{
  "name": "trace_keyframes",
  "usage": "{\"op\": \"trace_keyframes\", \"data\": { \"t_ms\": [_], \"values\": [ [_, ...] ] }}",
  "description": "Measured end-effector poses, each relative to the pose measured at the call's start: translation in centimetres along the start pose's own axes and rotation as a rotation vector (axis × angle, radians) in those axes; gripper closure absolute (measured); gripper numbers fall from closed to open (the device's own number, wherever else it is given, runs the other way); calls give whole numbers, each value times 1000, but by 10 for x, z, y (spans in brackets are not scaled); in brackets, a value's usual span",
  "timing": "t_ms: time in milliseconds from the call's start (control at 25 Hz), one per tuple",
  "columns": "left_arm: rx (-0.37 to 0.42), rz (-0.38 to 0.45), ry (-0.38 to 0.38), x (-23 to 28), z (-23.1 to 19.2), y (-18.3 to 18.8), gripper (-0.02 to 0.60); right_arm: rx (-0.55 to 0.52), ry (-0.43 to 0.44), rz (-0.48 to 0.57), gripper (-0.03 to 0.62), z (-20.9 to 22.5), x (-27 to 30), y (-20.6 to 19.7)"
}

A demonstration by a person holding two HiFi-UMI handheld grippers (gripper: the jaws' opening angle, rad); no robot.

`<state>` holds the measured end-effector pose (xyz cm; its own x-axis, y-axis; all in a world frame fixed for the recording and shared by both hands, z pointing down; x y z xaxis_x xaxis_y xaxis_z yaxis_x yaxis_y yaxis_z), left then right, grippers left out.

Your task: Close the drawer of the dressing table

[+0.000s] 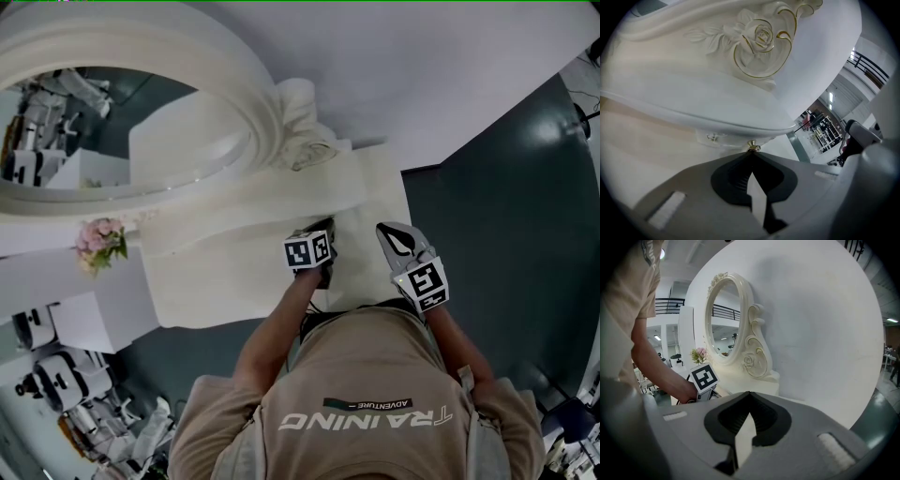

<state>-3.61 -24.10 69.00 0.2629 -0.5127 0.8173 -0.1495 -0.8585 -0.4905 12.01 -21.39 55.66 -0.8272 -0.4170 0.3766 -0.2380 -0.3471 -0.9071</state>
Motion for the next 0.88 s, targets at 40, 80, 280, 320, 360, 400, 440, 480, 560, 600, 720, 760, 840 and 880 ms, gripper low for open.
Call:
{"op": "trace_keyframes", "data": {
  "t_ms": [40,80,280,320,360,400,440,480,560,600,720,760,840,880],
  "values": [
    [-4,2,0,1,0,1,563,3,-1,1,591,0,0,0],
    [-7,3,-1,2,-1,2,563,6,-3,1,591,1,-1,-1],
    [-24,2,-18,3,-2,4,563,15,-7,-4,591,0,-5,-5],
    [-25,4,-14,2,-4,4,563,17,-8,-5,591,0,-6,-6],
    [-23,6,-8,1,-5,4,563,19,-8,-6,591,-1,-7,-7],
    [-18,9,-2,-1,-6,3,563,21,-9,-8,591,-2,-8,-9],
    [-14,12,2,-3,-7,2,563,22,-9,-9,591,-3,-9,-9],
    [-10,15,3,-6,-7,0,563,22,-8,-10,591,-4,-9,-10],
    [-5,22,1,-12,-6,-3,563,18,-4,-10,591,-6,-9,-10],
    [1,28,1,-16,-4,-5,563,17,-2,-8,591,-7,-10,-10],
    [50,67,7,-32,2,-5,563,9,5,-4,591,-10,-10,-9],
    [72,86,10,-38,4,-3,563,7,7,-2,592,-10,-10,-8],
    [115,123,15,-52,10,2,563,10,11,6,591,-11,-10,-6],
    [136,140,17,-58,13,3,563,14,12,12,591,-10,-10,-5]
  ]
}}
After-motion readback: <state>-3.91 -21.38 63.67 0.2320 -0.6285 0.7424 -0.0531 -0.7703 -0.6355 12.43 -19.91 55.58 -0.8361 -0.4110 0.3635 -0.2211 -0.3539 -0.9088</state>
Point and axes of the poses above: the fingertips, and each gripper's own axes: x forward along the fingers, z to its right, y out of its top, the point moved 4 cm from there along -x, backward along the fingers, and after that the axes turned 13 degrees about y, right-handed, at the moved point
